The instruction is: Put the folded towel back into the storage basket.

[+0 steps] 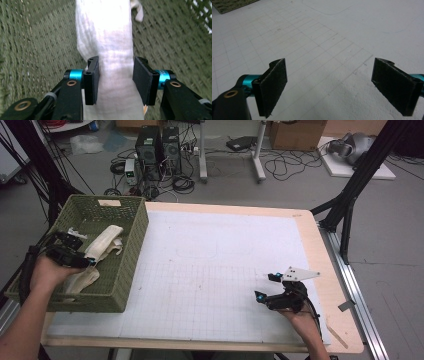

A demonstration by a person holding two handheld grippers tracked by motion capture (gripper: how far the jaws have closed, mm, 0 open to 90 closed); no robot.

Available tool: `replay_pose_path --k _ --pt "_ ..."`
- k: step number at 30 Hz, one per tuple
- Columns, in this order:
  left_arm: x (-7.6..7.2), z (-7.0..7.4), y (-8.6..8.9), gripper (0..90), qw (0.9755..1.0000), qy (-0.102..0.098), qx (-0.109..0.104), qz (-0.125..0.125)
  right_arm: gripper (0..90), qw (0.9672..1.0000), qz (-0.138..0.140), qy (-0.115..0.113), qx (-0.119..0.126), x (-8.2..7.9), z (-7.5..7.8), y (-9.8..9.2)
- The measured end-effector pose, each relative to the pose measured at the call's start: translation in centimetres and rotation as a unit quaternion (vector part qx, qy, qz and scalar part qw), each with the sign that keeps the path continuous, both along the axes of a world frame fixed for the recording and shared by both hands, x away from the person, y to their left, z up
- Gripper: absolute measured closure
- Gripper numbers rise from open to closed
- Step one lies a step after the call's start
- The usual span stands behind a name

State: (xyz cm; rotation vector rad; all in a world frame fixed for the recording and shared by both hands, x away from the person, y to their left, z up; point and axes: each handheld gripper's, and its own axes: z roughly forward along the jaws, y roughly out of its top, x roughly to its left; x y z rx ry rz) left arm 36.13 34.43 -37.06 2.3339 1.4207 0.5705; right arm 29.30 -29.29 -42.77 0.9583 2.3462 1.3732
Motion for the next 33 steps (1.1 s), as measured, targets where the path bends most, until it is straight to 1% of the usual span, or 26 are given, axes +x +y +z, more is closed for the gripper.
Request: replay_pose_path --k 4,5,8,10,12,13,16,18,22,24,26,28,30,31,33 --pt "-0.3 -0.2 0.3 57.4 0.9998 0.012 0.011 -0.007 12.5 1.0000 0.000 0.002 -0.001 0.0 0.0 0.0" --pt "-0.3 -0.3 0.4 57.7 0.9998 0.016 0.009 -0.010 12.5 1.0000 0.000 0.002 -0.001 0.0 0.0 0.0" --pt "-0.3 -0.5 0.3 61.2 0.9996 0.023 0.008 -0.015 12.5 1.0000 0.001 0.002 -0.003 0.0 -0.1 0.1" --pt "-0.3 -0.8 0.1 69.1 0.9993 0.028 0.008 -0.023 12.5 1.0000 0.002 0.002 -0.004 0.1 -0.1 0.2" --pt "-0.1 -1.2 -0.1 69.5 0.9991 0.033 0.010 -0.025 12.5 1.0000 0.003 0.003 -0.005 0.1 -0.1 0.2" --pt "0.0 -1.3 -0.3 68.7 0.9990 0.035 0.011 -0.027 12.5 1.0000 0.003 0.004 -0.004 0.1 -0.1 0.2" --pt "0.2 -1.2 -0.8 58.9 0.9990 0.033 0.013 -0.029 12.5 1.0000 0.002 0.003 -0.004 0.1 -0.1 0.1" --pt "0.3 -1.2 -1.0 53.2 0.9988 0.037 0.009 -0.031 12.5 1.0000 0.000 0.003 -0.002 0.1 -0.1 0.1" --pt "0.4 -1.3 -1.0 54.3 0.9984 0.039 0.035 -0.022 12.5 1.0000 0.003 0.005 -0.004 0.1 -0.1 0.1" --pt "0.5 -1.6 -1.0 58.3 0.9981 0.043 0.039 -0.023 12.5 1.0000 0.003 0.002 -0.003 0.1 -0.1 0.1" --pt "0.5 -1.8 -1.1 66.1 0.9973 0.049 0.048 -0.026 12.6 1.0000 0.003 0.004 -0.004 0.1 -0.1 0.1" --pt "0.6 -1.8 -1.2 75.3 0.9970 0.047 0.055 -0.025 12.5 1.0000 0.003 0.005 -0.004 0.1 -0.2 0.1" --pt "0.8 -1.7 -1.3 81.6 0.9971 0.047 0.055 -0.024 12.5 1.0000 0.003 0.004 -0.005 0.2 -0.2 0.2" --pt "0.9 -1.7 -1.3 83.0 0.9971 0.048 0.054 -0.024 12.5 1.0000 0.003 0.006 -0.004 0.2 -0.2 0.2" --pt "1.0 -1.6 -1.3 84.3 0.9974 0.044 0.054 -0.019 12.6 1.0000 0.003 0.006 -0.004 0.2 -0.2 0.2"
